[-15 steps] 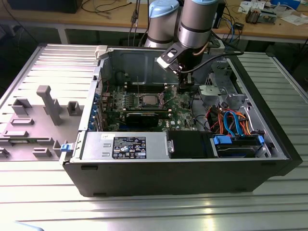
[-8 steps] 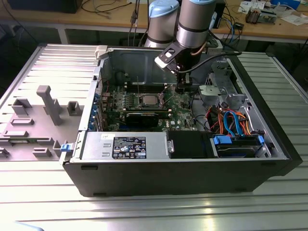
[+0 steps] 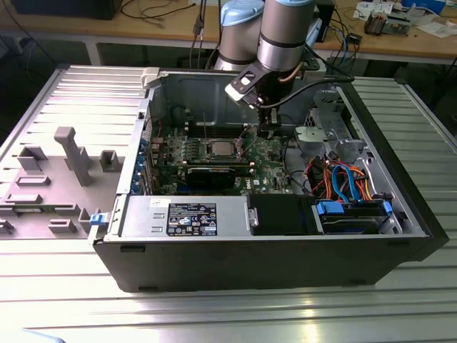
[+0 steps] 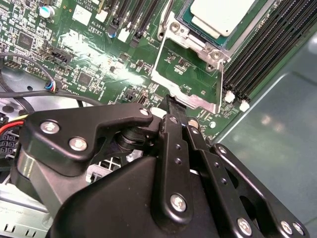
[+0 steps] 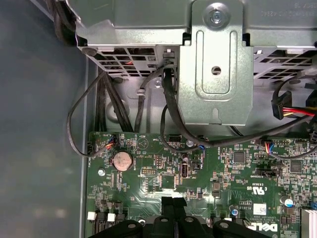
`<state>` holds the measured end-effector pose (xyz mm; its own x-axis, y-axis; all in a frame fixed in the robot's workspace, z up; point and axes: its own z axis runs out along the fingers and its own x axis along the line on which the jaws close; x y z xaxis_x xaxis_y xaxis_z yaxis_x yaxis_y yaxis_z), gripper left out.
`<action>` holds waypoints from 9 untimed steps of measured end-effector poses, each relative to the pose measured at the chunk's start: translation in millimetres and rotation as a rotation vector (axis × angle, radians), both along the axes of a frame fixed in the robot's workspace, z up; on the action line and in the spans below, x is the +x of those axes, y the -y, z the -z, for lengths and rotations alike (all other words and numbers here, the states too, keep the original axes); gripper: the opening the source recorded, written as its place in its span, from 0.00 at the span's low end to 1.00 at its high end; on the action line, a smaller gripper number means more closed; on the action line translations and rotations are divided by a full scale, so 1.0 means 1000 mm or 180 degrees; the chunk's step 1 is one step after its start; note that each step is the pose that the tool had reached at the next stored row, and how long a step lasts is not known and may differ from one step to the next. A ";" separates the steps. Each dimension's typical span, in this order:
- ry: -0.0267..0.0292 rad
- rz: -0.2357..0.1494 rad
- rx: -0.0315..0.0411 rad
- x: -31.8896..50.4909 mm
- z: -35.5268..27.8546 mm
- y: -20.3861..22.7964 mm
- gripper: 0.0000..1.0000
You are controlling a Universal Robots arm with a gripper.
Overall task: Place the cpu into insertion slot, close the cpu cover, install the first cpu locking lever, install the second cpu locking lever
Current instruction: 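Close the cpu cover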
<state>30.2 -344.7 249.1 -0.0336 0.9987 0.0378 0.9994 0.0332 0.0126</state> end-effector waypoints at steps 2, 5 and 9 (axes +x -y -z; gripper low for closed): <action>0.0000 0.0000 0.0000 0.0000 0.0000 0.0000 0.11; 0.0000 0.0000 0.0000 -0.0001 0.0000 0.0000 0.11; 0.0000 0.0000 0.0000 -0.0010 0.0000 0.0000 0.11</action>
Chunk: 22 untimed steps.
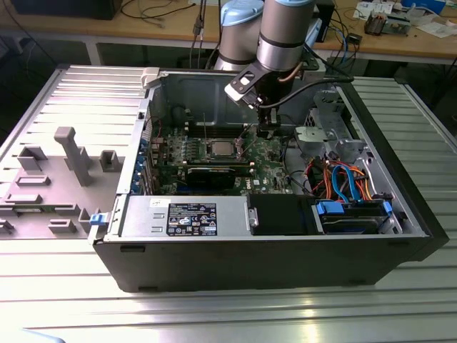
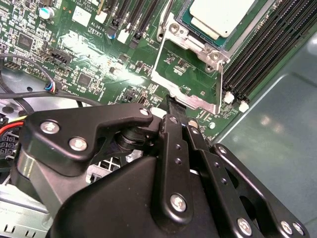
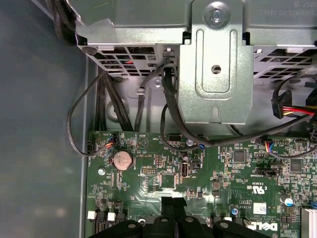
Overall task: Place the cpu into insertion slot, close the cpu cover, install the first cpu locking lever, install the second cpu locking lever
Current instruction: 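Close the cpu cover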
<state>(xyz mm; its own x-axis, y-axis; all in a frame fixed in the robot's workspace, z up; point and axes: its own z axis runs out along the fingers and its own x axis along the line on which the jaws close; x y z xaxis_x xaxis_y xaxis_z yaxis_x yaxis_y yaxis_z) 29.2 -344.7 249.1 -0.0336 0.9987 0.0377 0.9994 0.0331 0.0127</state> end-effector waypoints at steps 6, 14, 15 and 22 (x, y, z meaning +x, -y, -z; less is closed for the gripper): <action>0.0000 0.0000 0.0000 -0.0019 0.0000 0.0000 0.11; 0.0000 0.0000 0.0000 -0.0057 0.0000 0.0000 0.11; 0.0000 0.0000 0.0000 -0.0062 0.0000 0.0000 0.11; 0.0000 0.0000 0.0000 -0.0094 0.0000 0.0000 0.11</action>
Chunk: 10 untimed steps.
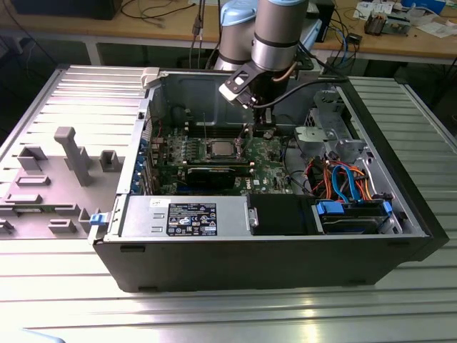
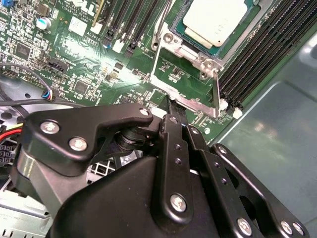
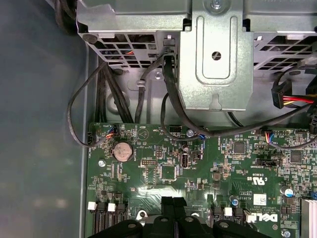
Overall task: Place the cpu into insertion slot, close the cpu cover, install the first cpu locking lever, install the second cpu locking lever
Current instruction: 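Close the cpu cover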
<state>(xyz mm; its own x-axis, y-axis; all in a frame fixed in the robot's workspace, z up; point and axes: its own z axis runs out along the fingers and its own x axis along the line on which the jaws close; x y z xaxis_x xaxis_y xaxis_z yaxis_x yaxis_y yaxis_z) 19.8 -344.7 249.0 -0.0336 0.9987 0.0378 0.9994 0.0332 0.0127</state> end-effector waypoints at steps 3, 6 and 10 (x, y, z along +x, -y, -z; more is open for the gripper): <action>0.0000 0.0000 0.0000 -0.0029 0.0000 0.0000 0.11; 0.0000 0.0000 0.0000 -0.0056 0.0000 0.0000 0.11; 0.0000 0.0000 0.0000 -0.0077 0.0001 0.0000 0.11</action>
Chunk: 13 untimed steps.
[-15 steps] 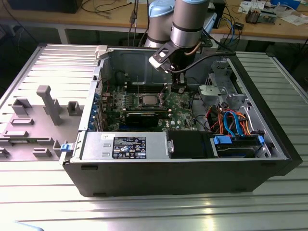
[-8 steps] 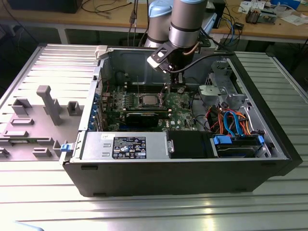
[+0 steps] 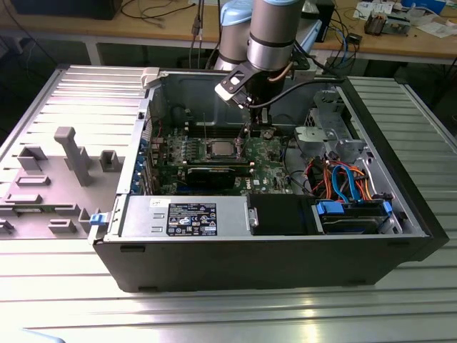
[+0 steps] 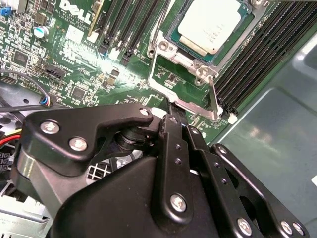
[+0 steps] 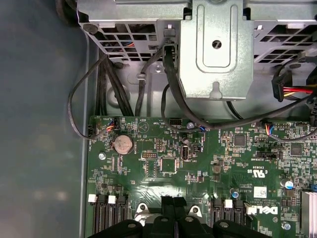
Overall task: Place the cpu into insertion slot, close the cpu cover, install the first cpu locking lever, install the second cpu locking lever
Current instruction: 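Close the cpu cover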
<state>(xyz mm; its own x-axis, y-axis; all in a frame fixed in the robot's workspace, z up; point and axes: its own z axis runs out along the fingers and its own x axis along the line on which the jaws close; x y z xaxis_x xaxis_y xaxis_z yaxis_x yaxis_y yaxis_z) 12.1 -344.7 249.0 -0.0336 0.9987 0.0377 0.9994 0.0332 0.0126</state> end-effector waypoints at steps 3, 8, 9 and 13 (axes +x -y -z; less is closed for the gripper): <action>0.0000 0.0000 0.0000 -0.0018 0.0001 0.0000 0.11; 0.0000 0.0000 0.0000 -0.0043 0.0002 0.0000 0.11; 0.0000 0.0000 0.0000 -0.0049 0.0002 0.0000 0.11; 0.0000 0.0000 0.0000 -0.0072 0.0004 0.0000 0.11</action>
<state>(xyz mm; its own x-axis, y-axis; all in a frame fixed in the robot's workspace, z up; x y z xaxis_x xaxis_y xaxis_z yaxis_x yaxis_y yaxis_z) 5.0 -344.7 248.6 -0.0336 0.9987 0.0377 0.9994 0.0331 0.0126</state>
